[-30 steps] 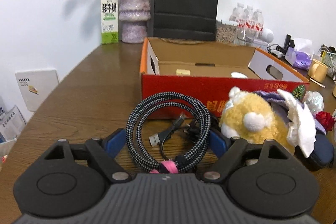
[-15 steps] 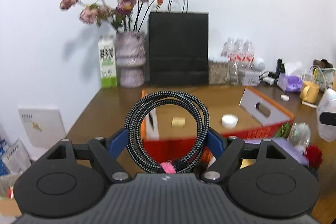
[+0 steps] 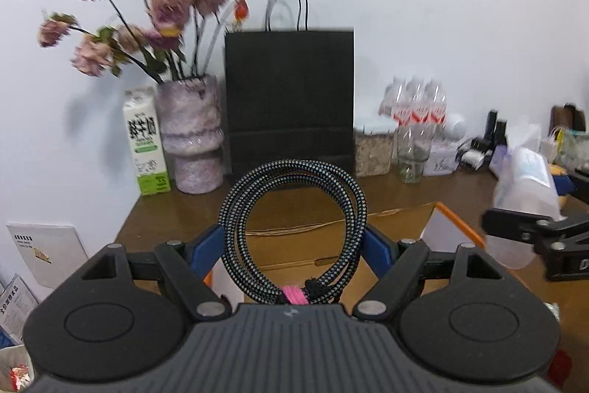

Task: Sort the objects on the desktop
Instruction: 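Lower the container and cable into the box while opening both grippers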

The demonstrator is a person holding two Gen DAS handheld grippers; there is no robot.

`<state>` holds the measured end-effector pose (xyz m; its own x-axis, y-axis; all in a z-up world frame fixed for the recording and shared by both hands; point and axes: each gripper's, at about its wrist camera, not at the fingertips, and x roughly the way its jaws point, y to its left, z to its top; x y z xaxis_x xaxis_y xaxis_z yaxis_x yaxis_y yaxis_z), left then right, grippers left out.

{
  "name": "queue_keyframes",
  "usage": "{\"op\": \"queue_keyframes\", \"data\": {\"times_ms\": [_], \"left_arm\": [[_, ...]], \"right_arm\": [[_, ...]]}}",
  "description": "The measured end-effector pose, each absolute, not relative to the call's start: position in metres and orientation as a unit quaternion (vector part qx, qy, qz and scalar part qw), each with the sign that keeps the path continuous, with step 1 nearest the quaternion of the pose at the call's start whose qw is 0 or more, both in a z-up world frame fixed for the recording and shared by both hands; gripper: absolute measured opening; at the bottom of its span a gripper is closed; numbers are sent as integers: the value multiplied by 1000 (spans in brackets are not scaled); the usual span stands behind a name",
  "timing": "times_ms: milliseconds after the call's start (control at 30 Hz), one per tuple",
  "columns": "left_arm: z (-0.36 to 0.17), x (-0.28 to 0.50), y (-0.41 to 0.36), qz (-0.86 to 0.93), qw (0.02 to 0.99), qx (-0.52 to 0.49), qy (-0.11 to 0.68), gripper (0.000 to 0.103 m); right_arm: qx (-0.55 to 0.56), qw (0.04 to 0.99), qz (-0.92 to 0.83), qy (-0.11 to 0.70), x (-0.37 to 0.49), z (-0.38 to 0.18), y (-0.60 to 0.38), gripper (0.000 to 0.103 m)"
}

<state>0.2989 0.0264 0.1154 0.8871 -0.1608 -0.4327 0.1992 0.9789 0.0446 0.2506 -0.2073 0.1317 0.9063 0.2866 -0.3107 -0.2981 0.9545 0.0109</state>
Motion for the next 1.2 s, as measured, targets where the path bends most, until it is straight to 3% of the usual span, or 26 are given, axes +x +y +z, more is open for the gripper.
{"op": "queue_keyframes", "data": {"times_ms": [333, 600, 1200], "left_arm": [[59, 398, 11, -50, 935, 65, 345, 80], [28, 417, 12, -17, 916, 85, 392, 80], [25, 415, 13, 7, 907, 75, 414, 86]], "right_arm": [[-36, 959, 87, 266, 371, 93, -161, 90], [-37, 938, 74, 337, 411, 59, -150, 90], [-14, 910, 72, 408, 427, 40, -155, 90]]}}
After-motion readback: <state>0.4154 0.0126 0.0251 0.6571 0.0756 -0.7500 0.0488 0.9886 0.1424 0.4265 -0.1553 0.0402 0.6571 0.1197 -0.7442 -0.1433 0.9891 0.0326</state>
